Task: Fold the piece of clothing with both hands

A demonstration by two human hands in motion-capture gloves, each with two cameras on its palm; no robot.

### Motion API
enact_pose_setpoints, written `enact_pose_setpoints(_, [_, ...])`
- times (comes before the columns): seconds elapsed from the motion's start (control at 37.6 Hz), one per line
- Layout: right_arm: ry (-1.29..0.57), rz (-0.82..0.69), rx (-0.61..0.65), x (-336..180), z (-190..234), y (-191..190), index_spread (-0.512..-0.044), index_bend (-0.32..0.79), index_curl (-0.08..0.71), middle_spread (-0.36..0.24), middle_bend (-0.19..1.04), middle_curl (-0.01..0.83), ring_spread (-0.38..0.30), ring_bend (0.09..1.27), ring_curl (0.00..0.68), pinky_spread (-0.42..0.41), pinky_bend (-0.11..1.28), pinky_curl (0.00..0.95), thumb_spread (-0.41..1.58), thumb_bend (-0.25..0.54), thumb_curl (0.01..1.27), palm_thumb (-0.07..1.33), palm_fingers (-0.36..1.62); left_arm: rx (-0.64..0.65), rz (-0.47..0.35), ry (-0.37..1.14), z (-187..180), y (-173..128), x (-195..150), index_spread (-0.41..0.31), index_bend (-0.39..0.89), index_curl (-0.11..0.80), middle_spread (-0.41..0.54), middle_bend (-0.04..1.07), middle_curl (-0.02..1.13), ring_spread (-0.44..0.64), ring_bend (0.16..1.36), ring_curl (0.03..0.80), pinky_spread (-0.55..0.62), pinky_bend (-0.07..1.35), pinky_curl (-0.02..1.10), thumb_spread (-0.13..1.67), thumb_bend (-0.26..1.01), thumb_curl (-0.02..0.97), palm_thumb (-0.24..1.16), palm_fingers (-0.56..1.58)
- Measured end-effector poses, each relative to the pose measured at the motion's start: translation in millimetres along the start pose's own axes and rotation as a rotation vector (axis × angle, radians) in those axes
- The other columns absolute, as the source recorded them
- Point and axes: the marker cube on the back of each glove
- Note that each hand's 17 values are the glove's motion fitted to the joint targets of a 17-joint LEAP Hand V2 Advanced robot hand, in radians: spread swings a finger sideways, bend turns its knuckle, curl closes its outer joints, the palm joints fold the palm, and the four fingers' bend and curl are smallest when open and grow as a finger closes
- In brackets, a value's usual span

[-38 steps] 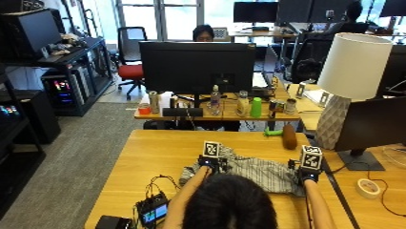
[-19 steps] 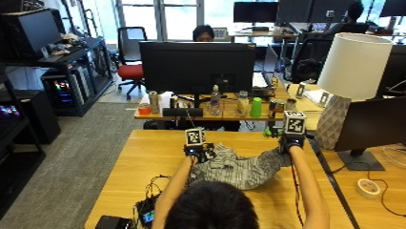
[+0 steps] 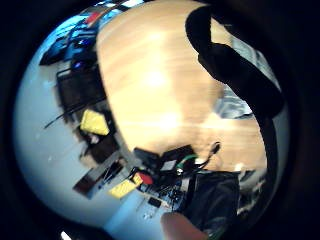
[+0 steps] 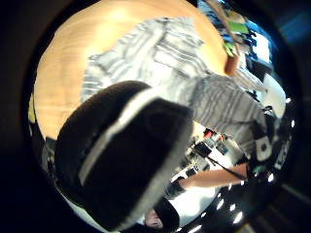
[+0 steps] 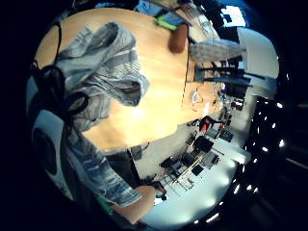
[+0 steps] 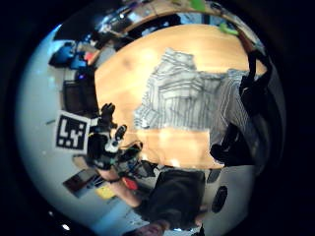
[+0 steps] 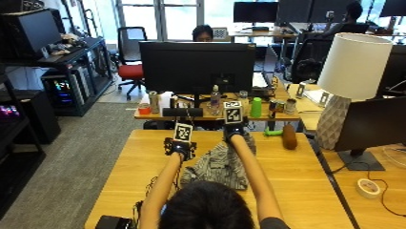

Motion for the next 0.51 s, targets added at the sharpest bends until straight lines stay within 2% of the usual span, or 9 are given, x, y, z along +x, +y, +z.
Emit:
enact_pose_setpoints(0.11, [0.063,-0.027,0.065,-74,-2,31,-0.228,0.15,0.394,-0.160,0.31,0.499,-0.253,0.67,0.453,-0.356,0.60,0.398,0.38,-0.032,0.64,1.05,1.28,-0.052,-0.132,-0.176,3,18,-22,-0.070,0.16,0.189,0.264,0.17,0.27,0.31,0.79,0.314,0.29,0.89,0.34,0.98,-0.03,0.121,-0.03,0.12])
enact_pose_setpoints(0.16, [0.079,-0.034,0.082,-105,11,26,-0.230,0.14,0.391,-0.162,0.31,0.501,-0.251,0.67,0.455,-0.355,0.61,0.401,0.36,-0.031,0.65,1.04,1.27,-0.098,-0.190,-0.279,7,28,-32,-0.051,0.18,0.204,0.262,0.15,0.27,0.30,0.78,0.311,0.29,0.88,0.34,1.00,-0.02,0.130,0.00,0.13])
enact_pose_setpoints(0.21, [0.061,-0.070,0.034,-134,33,20,-0.231,0.12,0.383,-0.163,0.32,0.504,-0.249,0.68,0.459,-0.355,0.61,0.405,0.35,-0.029,0.66,1.05,1.26,-0.135,-0.242,-0.331,9,36,-43,-0.042,0.18,0.216,0.260,0.15,0.26,0.30,0.78,0.310,0.28,0.87,0.34,1.03,-0.01,0.137,0.00,0.15])
enact_pose_setpoints(0.29, [0.008,-0.134,-0.087,-173,72,13,-0.232,0.03,0.345,-0.166,0.34,0.513,-0.250,0.70,0.467,-0.355,0.65,0.415,0.33,-0.027,0.67,1.05,1.20,-0.162,-0.315,-0.326,11,44,-60,-0.033,0.17,0.231,0.262,0.15,0.26,0.29,0.77,0.307,0.27,0.85,0.34,1.06,-0.01,0.146,0.02,0.17])
enact_pose_setpoints(0.37, [-0.063,-0.160,-0.126,-197,102,4,-0.236,-0.01,0.304,-0.164,0.35,0.517,-0.250,0.73,0.476,-0.352,0.67,0.421,0.33,-0.027,0.68,1.05,1.16,-0.152,-0.360,-0.303,10,47,-77,-0.020,0.16,0.241,0.259,0.15,0.26,0.29,0.77,0.308,0.26,0.84,0.33,1.09,-0.01,0.155,0.03,0.18])
enact_pose_setpoints(0.51, [-0.213,-0.145,-0.186,-216,135,-6,-0.244,-0.06,0.221,-0.150,0.34,0.515,-0.248,0.75,0.480,-0.349,0.71,0.424,0.34,-0.033,0.69,1.04,1.05,-0.156,-0.363,-0.272,8,53,-98,-0.011,0.15,0.253,0.257,0.15,0.25,0.28,0.77,0.307,0.26,0.83,0.34,1.13,-0.01,0.167,0.04,0.18])
